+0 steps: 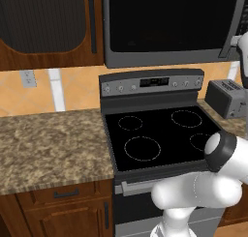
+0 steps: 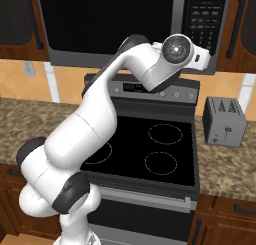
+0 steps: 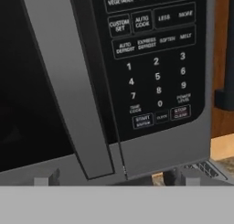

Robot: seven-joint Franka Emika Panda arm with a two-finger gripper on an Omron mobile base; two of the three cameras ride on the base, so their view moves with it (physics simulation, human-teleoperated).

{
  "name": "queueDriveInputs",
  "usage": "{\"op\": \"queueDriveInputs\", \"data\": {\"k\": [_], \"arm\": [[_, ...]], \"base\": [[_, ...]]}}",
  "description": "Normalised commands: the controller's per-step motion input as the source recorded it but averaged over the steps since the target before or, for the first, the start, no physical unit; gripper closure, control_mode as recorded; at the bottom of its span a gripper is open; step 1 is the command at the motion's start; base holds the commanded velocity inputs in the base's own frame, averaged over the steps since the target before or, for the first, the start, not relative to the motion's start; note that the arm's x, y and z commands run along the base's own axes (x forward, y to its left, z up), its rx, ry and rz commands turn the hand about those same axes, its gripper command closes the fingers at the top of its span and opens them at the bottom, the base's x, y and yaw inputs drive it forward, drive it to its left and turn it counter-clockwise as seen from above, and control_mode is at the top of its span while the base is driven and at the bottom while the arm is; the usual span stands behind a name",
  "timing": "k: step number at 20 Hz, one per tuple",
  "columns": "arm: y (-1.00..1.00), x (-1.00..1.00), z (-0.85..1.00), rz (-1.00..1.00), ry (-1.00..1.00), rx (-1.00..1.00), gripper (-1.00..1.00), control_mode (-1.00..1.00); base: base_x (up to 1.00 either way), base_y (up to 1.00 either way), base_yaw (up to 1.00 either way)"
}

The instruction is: Open the microwave, place the bowl with waffle inside the microwave, then close the microwave door and turn it on.

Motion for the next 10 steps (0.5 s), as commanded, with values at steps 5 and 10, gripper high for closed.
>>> {"op": "queueDriveInputs", "data": {"k": [5,10], "arm": [[-0.18,0.16,0.0,0.04,0.0,0.0,-1.0,-1.0],[-0.19,0.12,0.0,0.05,0.0,0.0,-1.0,-1.0]], "base": [[0.0,0.0,0.0],[0.0,0.0,0.0]]}}
